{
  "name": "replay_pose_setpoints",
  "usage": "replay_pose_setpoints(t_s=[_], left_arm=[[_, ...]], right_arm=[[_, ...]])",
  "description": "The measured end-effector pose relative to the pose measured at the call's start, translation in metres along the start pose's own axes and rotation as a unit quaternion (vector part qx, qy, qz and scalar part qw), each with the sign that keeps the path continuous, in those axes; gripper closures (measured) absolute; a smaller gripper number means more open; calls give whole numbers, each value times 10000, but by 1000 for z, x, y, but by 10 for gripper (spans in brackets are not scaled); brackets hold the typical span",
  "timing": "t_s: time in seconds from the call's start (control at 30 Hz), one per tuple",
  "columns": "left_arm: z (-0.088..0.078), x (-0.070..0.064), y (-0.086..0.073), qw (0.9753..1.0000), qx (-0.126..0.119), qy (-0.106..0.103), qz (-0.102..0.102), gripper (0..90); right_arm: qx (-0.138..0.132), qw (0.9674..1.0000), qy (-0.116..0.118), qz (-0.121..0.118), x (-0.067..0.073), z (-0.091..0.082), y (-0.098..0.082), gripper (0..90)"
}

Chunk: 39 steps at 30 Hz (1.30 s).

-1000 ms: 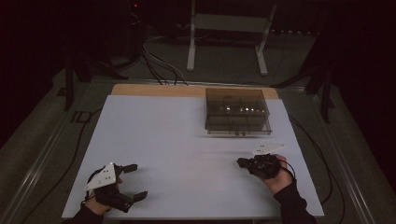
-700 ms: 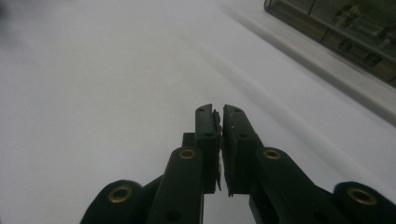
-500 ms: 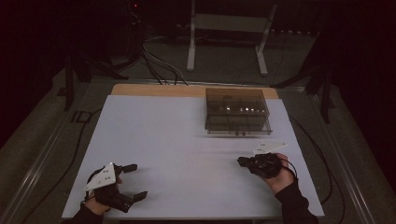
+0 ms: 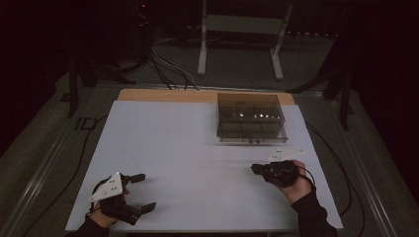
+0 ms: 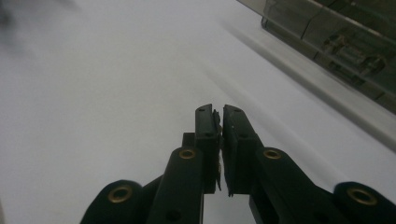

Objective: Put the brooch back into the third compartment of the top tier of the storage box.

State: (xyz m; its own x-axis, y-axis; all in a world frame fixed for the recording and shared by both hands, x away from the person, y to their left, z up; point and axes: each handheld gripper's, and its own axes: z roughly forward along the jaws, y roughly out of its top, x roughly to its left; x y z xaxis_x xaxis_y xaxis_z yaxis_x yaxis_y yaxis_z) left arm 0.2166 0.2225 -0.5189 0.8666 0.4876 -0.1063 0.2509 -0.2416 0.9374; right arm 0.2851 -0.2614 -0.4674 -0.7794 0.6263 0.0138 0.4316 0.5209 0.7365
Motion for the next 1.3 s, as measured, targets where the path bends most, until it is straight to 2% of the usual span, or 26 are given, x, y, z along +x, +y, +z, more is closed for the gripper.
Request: replay_pose_setpoints(t_s=[0.47, 0.73, 1.3], left_arm=[[0, 0, 0, 10000, -15, 17, -7, 5], [1, -1, 0, 10000, -2, 2, 4, 5], [1, -1, 0, 10000, 25, 30, 41, 5]], right_arm=[[-217, 9997, -28, -50, -3, -14, 14, 859], [-221, 9995, -164, -160, -7, -21, 23, 859], [-503, 9982, -231, -228, -14, -41, 48, 859]])
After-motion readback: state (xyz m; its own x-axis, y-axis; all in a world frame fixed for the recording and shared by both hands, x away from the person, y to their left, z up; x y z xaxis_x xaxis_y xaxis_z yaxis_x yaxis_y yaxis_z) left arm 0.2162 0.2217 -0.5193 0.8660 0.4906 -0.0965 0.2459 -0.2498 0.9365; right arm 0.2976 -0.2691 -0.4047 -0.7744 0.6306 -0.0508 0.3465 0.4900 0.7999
